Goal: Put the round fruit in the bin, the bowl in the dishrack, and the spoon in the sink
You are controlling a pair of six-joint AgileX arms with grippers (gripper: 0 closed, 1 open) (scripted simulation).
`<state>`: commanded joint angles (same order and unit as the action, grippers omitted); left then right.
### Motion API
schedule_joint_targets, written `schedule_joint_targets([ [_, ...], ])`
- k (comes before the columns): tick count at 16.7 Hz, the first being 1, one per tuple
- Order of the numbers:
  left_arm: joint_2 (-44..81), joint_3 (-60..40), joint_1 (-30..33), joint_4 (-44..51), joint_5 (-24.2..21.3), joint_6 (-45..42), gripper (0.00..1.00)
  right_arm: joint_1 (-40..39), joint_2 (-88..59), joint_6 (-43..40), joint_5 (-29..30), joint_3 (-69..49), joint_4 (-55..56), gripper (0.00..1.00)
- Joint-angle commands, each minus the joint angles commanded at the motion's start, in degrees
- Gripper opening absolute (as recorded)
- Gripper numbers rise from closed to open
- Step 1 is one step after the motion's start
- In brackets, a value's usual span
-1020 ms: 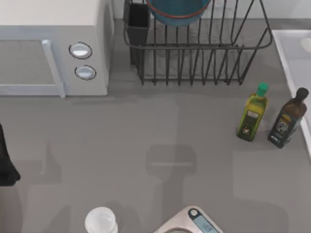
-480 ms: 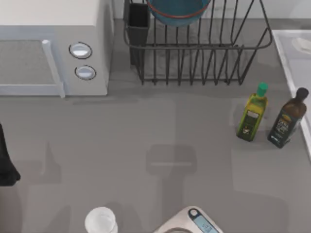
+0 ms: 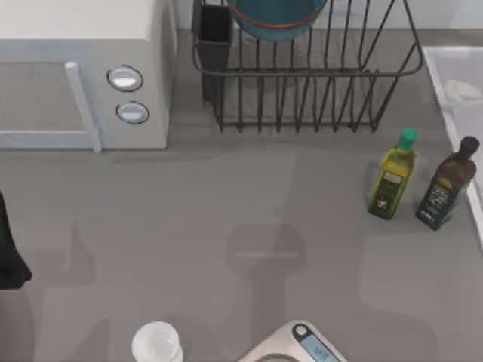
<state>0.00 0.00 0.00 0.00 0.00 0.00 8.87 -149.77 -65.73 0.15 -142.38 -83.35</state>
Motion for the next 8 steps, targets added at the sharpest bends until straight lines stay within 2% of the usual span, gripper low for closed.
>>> schedule_joint_targets([
  [3,0.0,0.0,0.0,0.0,0.0,0.0,1.00,0.0,1.6,0.0,0.0,4.9,4.4,0.00],
  [7,0.0,0.0,0.0,0.0,0.0,0.0,1.00,0.0,1.9,0.0,0.0,5.4,4.9,0.00],
  [8,0.0,0.0,0.0,0.0,0.0,0.0,1.00,0.0,1.9,0.0,0.0,5.4,4.9,0.08],
])
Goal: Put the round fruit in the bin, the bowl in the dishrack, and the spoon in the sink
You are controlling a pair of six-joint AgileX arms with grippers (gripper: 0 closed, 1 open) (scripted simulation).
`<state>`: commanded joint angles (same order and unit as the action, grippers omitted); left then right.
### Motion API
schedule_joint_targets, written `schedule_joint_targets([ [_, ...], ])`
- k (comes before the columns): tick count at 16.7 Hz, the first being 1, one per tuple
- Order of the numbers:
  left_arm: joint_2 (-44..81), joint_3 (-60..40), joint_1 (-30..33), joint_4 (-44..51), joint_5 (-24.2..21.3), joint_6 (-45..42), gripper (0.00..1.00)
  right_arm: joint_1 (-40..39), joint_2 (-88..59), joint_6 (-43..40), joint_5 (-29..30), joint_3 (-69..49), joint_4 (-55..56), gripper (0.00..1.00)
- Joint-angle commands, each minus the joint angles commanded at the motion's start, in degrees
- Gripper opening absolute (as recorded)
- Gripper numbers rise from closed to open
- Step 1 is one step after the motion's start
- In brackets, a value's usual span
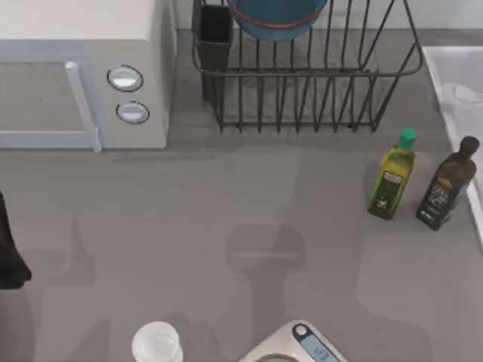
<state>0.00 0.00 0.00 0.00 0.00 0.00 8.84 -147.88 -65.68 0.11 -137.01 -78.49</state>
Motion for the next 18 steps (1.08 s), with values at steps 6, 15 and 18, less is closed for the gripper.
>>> schedule_joint_targets([
  [6,0.0,0.0,0.0,0.0,0.0,0.0,1.00,0.0,0.0,0.0,0.0,0.0,0.0,0.53],
  [15,0.0,0.0,0.0,0.0,0.0,0.0,1.00,0.0,0.0,0.0,0.0,0.0,0.0,1.00],
  [18,0.0,0.0,0.0,0.0,0.0,0.0,1.00,0.0,0.0,0.0,0.0,0.0,0.0,1.00],
])
